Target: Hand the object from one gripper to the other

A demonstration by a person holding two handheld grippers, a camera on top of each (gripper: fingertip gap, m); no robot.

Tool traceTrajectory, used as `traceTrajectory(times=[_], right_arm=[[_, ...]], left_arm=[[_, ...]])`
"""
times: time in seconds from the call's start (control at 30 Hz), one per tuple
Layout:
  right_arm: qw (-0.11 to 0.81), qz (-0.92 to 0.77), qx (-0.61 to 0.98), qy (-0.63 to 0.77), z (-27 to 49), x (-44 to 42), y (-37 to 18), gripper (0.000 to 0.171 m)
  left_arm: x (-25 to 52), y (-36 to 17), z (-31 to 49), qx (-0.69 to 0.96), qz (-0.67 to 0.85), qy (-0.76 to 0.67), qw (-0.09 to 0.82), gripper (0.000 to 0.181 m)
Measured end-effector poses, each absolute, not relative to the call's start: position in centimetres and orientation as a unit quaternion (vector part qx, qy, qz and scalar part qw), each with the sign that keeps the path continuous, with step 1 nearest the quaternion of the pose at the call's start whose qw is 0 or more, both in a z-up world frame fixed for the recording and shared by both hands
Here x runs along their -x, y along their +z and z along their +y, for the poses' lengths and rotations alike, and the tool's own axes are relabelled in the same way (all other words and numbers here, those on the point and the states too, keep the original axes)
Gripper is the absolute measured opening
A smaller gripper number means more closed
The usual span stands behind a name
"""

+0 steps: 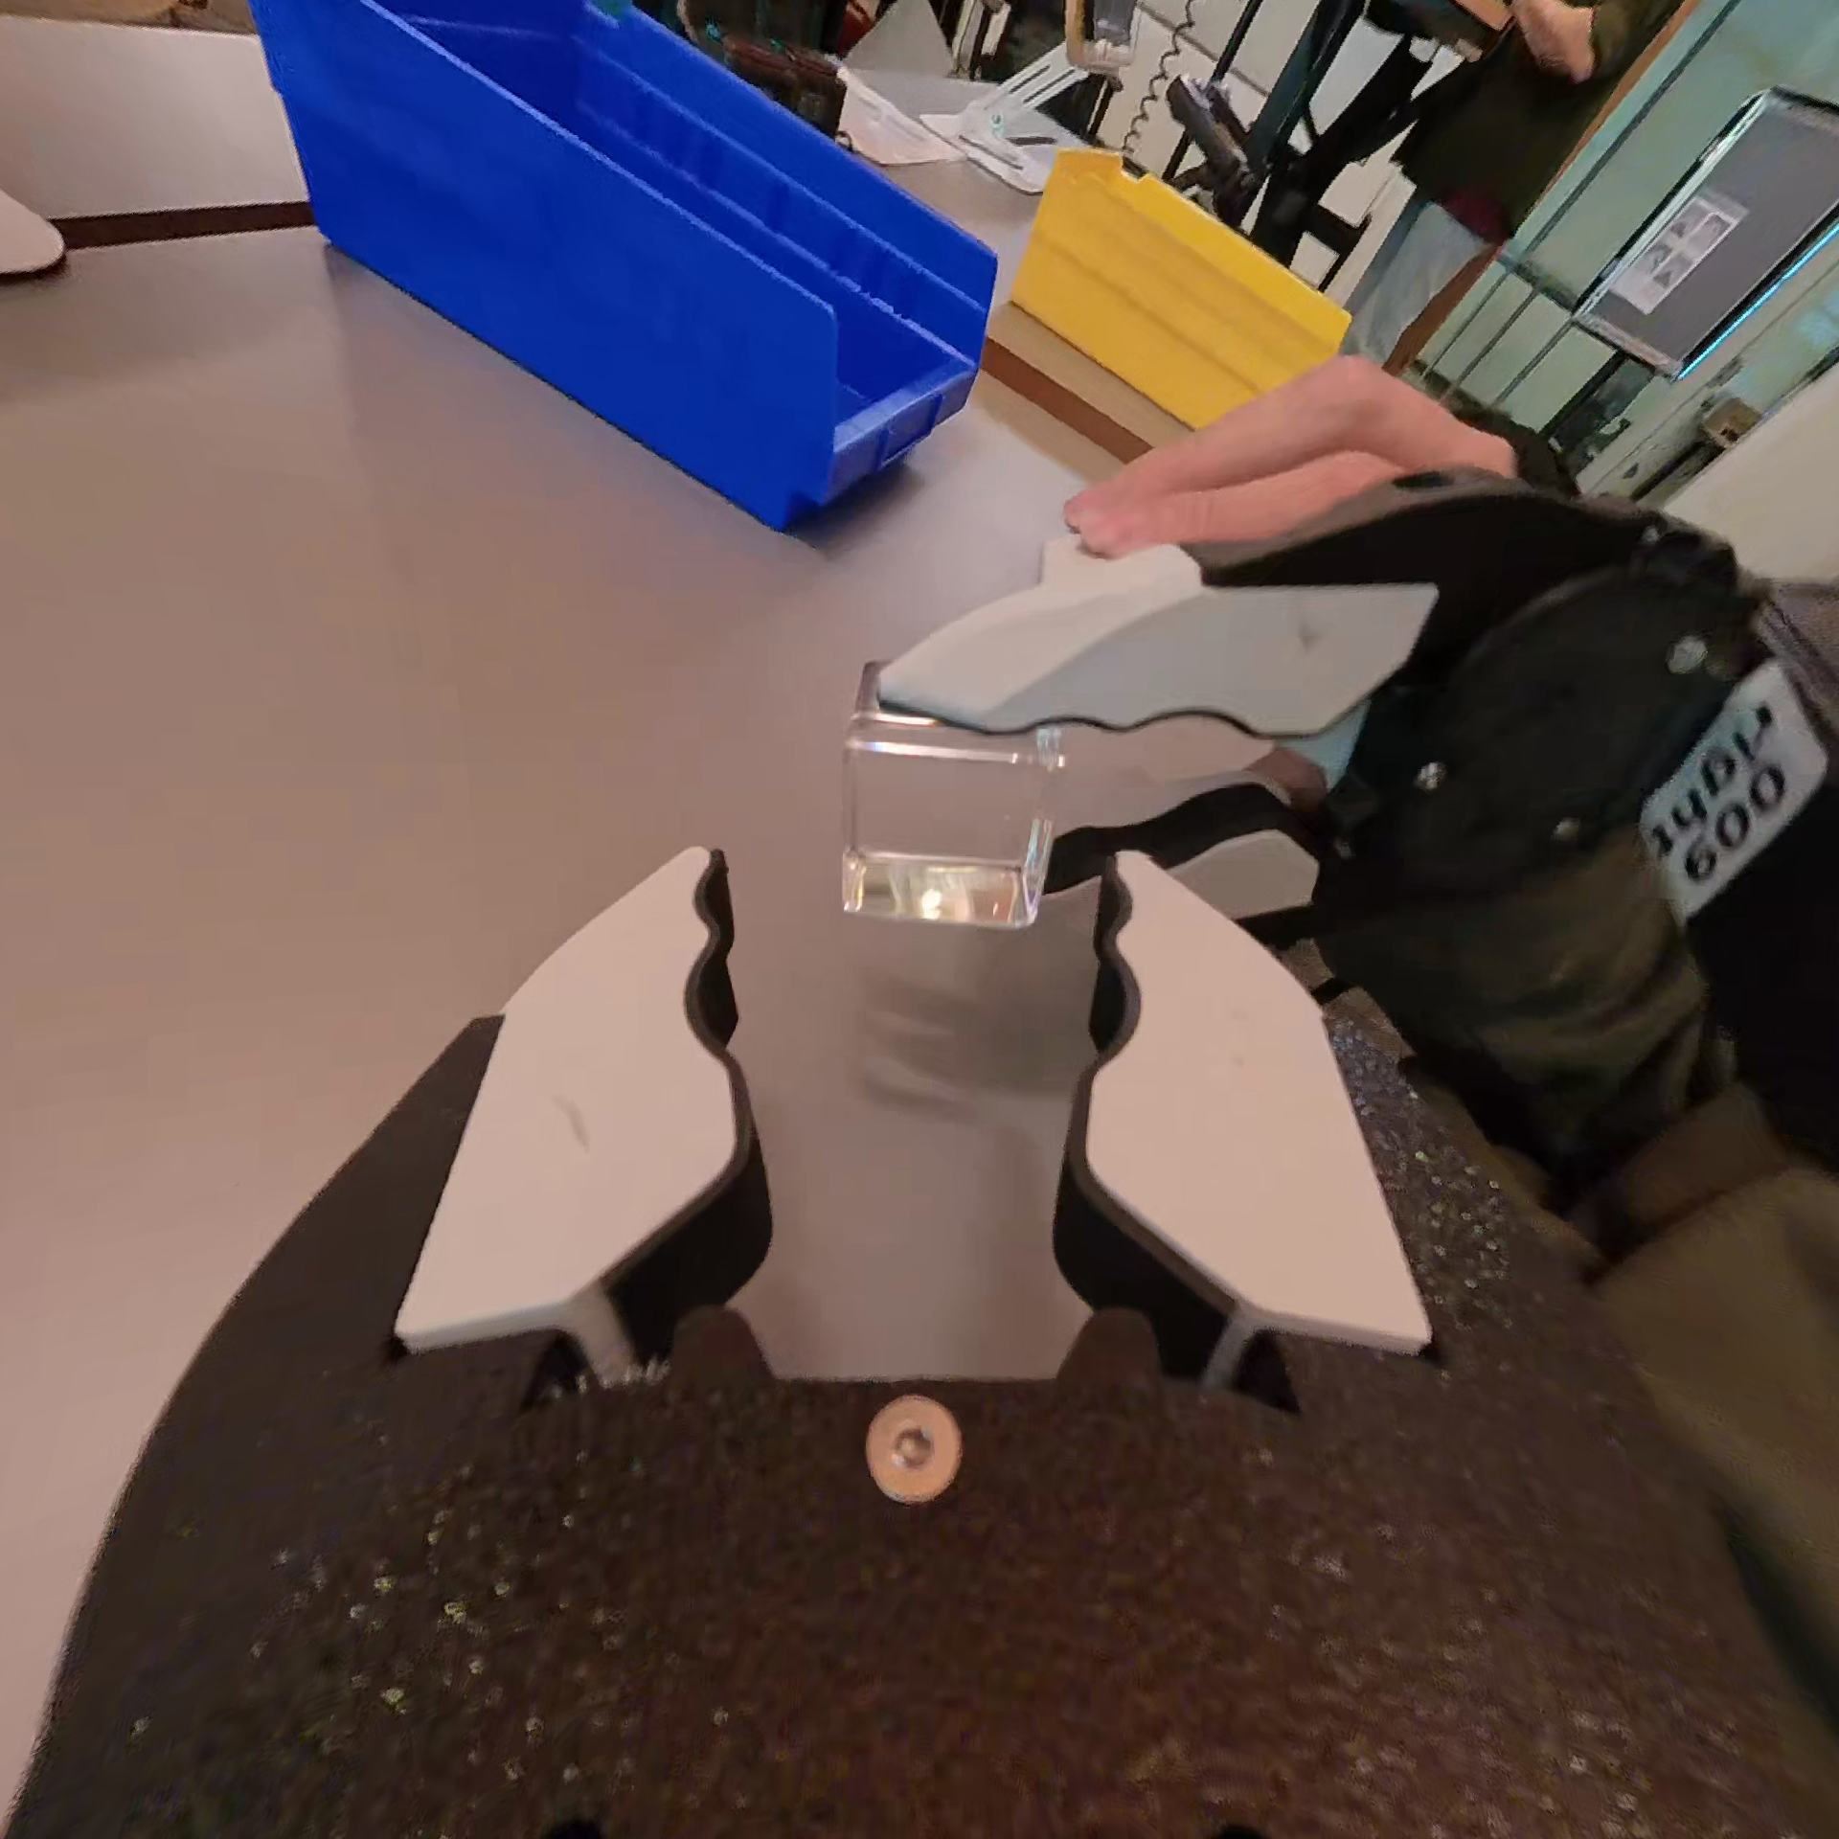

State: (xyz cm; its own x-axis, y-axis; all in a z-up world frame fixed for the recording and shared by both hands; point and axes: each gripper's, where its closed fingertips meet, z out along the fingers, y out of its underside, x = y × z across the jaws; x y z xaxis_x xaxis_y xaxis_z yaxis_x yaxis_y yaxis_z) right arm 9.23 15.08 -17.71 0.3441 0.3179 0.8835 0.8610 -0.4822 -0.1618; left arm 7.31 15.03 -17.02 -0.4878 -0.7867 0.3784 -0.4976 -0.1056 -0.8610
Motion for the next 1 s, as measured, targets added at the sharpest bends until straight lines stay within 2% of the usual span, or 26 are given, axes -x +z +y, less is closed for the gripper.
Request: traceTrajectory(times=[0.1, 0.3, 0.4, 0.5, 0.63, 0.7, 0.8, 0.87, 0.93, 1.0], right_arm=[[0.28, -0.416, 0.741, -0.446, 15.2, -8.6, -18.2, 0.047], [0.263, -0.401, 0.75, -0.456, 15.3, -8.4, -18.1, 0.047], [0.257, -0.393, 0.747, -0.471, 15.4, -8.8, -17.9, 0.047], [0.254, -0.395, 0.743, -0.476, 15.4, -8.9, -18.0, 0.047], [0.255, -0.39, 0.748, -0.473, 15.4, -8.8, -18.2, 0.047], [0.292, -0.369, 0.764, -0.441, 15.4, -8.5, -17.9, 0.062], [0.38, -0.297, 0.821, -0.304, 15.0, -7.4, -17.5, 0.085], [0.414, -0.228, 0.874, -0.117, 13.9, -5.3, -18.2, 0.099], [0.464, -0.167, 0.866, 0.086, 13.5, -2.7, -17.5, 0.09], [0.511, -0.056, 0.817, 0.261, 13.9, -2.3, -15.8, 0.093]], left_arm=[[-7.8, -16.7, 14.1, 0.475, 0.648, -0.579, 0.139, 0.063], [-7.9, -17.6, 13.5, 0.467, 0.659, -0.572, 0.142, 0.047], [-8.0, -17.3, 13.3, 0.468, 0.647, -0.587, 0.132, 0.055], [-8.1, -17.6, 13.7, 0.468, 0.652, -0.579, 0.144, 0.045], [-8.3, -17.7, 13.7, 0.438, 0.651, -0.603, 0.147, 0.046], [-7.9, -17.4, 13.8, 0.415, 0.644, -0.628, 0.138, 0.046], [-7.4, -17.2, 14.5, 0.375, 0.657, -0.635, 0.157, 0.046], [-6.7, -16.8, 14.7, 0.326, 0.673, -0.638, 0.183, 0.046], [-5.9, -16.4, 14.7, 0.275, 0.683, -0.644, 0.208, 0.046], [-5.4, -16.3, 14.9, 0.233, 0.695, -0.637, 0.24, 0.045]])
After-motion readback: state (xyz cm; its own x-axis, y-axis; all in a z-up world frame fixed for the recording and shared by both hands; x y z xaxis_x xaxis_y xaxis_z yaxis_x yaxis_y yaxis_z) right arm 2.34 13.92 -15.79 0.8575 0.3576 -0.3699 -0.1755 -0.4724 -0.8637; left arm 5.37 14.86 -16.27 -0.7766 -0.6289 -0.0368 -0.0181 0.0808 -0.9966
